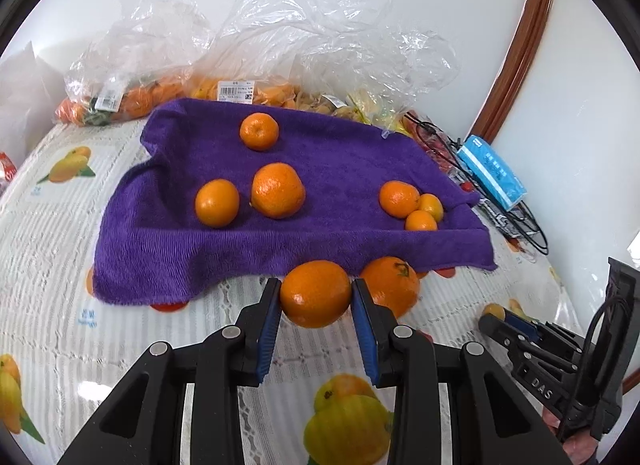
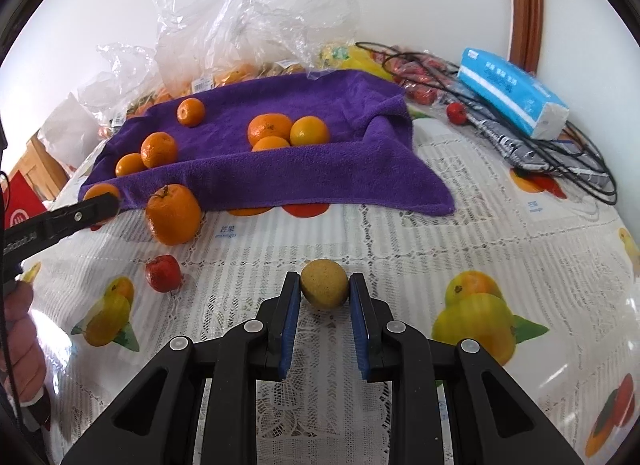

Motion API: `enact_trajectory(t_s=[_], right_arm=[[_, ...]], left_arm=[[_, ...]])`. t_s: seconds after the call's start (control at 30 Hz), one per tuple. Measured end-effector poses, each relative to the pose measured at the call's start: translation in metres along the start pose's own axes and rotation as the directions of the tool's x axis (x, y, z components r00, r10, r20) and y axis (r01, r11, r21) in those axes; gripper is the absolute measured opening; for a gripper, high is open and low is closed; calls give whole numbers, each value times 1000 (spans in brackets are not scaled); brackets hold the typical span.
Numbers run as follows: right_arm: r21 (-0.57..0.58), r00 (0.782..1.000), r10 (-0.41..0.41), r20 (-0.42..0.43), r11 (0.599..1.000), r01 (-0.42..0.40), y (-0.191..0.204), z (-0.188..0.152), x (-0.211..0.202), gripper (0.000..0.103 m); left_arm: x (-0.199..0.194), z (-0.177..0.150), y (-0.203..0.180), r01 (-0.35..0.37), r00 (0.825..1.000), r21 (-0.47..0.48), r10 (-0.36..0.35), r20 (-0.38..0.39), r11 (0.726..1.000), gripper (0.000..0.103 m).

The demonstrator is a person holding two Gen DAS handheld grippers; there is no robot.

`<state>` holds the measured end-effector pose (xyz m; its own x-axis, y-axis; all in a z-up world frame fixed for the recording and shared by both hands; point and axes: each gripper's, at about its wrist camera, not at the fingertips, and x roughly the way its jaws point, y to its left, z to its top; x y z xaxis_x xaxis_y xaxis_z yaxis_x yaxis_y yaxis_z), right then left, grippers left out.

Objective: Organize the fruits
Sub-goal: 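Lift and carry the orange and the yellow fruit over the purple towel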

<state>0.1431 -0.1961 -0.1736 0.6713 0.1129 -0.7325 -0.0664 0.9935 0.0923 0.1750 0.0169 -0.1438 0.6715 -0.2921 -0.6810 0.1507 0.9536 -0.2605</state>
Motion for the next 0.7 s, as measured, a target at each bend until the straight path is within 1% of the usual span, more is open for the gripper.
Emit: enact_trajectory(t_s=[0.13, 0.23, 0.3, 0.37, 0.53, 0.7], right_arm=[[-13, 1000, 22, 19, 1000, -21, 7, 2, -9, 25], [-38, 999, 27, 37, 999, -26, 16, 6, -15, 25], [-53, 998, 41, 52, 998, -39, 23, 13, -19, 25], [-58, 996, 55, 69, 997, -51, 29, 21, -24, 25], [-59, 990, 75, 119, 996, -68, 36, 42, -31, 25], [-55, 983, 89, 161, 995, -81, 42, 68, -33, 25]], left_arm=[[-8, -8, 0, -10, 1000, 13, 10, -1, 1000, 33], [-19, -11, 4, 12, 1000, -8, -12, -1, 1000, 33], [-26, -9, 4, 10, 1000, -13, -10, 10, 1000, 33], [-32, -3, 3, -7, 1000, -1, 7, 30, 1000, 33], [-42, 14, 3, -20, 997, 1, 20, 71, 1000, 33], [-36, 36, 9, -54, 995, 4, 53, 87, 999, 33]])
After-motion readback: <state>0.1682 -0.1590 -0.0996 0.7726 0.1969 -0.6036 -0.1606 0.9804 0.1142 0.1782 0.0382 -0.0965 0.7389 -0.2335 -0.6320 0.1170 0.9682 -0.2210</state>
